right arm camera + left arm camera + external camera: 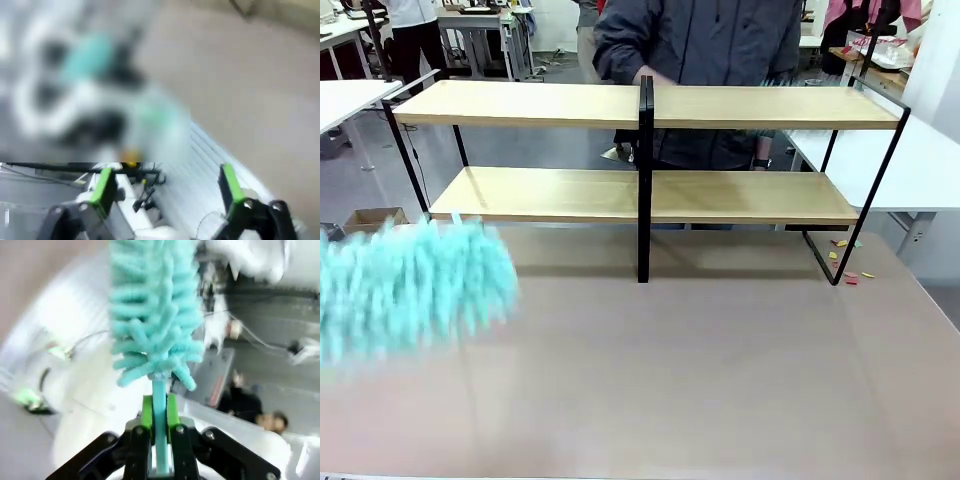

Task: Clean the shelves.
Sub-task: Place the Duster on the table.

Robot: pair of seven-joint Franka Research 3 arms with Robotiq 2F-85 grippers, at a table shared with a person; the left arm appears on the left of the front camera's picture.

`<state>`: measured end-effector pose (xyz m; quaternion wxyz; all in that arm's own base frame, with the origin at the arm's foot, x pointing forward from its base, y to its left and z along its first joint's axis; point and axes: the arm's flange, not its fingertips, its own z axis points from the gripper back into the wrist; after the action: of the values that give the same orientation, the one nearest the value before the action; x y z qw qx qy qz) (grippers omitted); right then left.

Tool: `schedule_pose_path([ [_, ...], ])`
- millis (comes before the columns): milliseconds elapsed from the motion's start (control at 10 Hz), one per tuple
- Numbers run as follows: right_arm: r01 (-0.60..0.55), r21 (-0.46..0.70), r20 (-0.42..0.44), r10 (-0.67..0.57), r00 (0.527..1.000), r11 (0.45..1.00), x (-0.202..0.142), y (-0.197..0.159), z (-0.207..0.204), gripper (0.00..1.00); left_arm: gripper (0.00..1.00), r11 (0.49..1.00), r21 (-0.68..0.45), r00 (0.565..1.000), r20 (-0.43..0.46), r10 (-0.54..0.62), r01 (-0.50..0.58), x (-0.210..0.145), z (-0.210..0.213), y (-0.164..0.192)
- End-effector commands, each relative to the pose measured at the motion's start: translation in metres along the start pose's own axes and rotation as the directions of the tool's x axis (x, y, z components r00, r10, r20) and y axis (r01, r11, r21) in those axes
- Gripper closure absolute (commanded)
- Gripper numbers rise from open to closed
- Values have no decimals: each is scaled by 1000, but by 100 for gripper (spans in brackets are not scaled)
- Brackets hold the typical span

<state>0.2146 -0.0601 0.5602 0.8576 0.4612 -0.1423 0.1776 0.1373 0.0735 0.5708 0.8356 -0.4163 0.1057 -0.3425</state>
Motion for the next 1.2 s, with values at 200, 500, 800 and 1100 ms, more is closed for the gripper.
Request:
schedule_pose_path([
  [200, 696, -52, -6, -697, 717, 716, -41, -111, -55, 0, 88, 994, 72, 948, -314, -51, 77, 48, -83, 47],
  [500, 329, -51, -19, -331, 944, 943, -8, -59, 1, 0, 88, 995, 88, 999, 7, -44, 43, 91, -83, 66],
  [800, 329, -51, -19, -331, 944, 943, -8, -59, 1, 0, 88, 982, 187, 1000, 19, -1, -2, 134, -77, 76],
  [1100, 329, -51, -19, -331, 944, 943, -8, -59, 1, 0, 88, 952, 306, 999, -31, 39, -28, 177, -23, 59],
])
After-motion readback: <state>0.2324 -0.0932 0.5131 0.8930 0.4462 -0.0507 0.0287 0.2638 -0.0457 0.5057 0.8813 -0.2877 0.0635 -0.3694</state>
